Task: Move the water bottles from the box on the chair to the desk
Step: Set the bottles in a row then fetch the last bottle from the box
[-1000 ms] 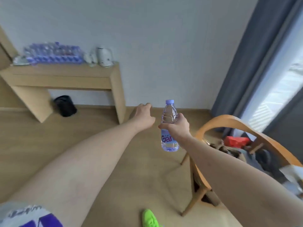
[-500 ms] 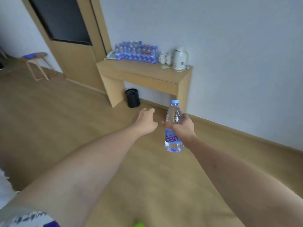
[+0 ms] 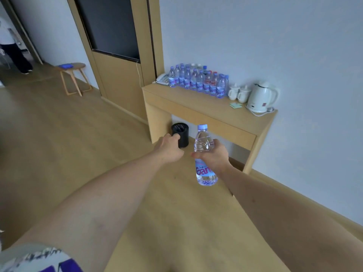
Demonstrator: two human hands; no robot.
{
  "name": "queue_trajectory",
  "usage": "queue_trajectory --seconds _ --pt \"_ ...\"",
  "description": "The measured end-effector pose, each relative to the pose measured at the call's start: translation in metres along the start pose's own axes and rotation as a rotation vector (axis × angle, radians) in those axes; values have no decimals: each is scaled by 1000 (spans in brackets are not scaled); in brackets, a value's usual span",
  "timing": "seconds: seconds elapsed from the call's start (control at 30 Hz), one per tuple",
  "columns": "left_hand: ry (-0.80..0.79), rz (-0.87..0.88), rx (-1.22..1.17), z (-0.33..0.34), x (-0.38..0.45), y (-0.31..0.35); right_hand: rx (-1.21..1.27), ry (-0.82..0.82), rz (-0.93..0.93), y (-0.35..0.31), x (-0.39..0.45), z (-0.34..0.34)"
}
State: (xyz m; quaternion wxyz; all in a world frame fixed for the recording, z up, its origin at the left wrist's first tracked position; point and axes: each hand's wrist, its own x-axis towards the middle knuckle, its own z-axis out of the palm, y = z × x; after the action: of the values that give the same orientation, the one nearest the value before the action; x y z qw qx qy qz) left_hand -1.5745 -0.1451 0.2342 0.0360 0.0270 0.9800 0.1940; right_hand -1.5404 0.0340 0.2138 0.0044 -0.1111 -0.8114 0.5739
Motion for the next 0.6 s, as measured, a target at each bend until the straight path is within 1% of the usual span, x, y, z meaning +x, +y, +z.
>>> queue_trajectory --seconds 0.17,0.37,0.6 --pt "22 3 -27 -31 90 -31 11 6 -14 -35 86 37" --pt "2 -34 -40 -37 195 -64 23 -4 -19 -52 186 78" --pt "27 -54 -26 -42 347 -87 27 -56 -23 -67 346 118"
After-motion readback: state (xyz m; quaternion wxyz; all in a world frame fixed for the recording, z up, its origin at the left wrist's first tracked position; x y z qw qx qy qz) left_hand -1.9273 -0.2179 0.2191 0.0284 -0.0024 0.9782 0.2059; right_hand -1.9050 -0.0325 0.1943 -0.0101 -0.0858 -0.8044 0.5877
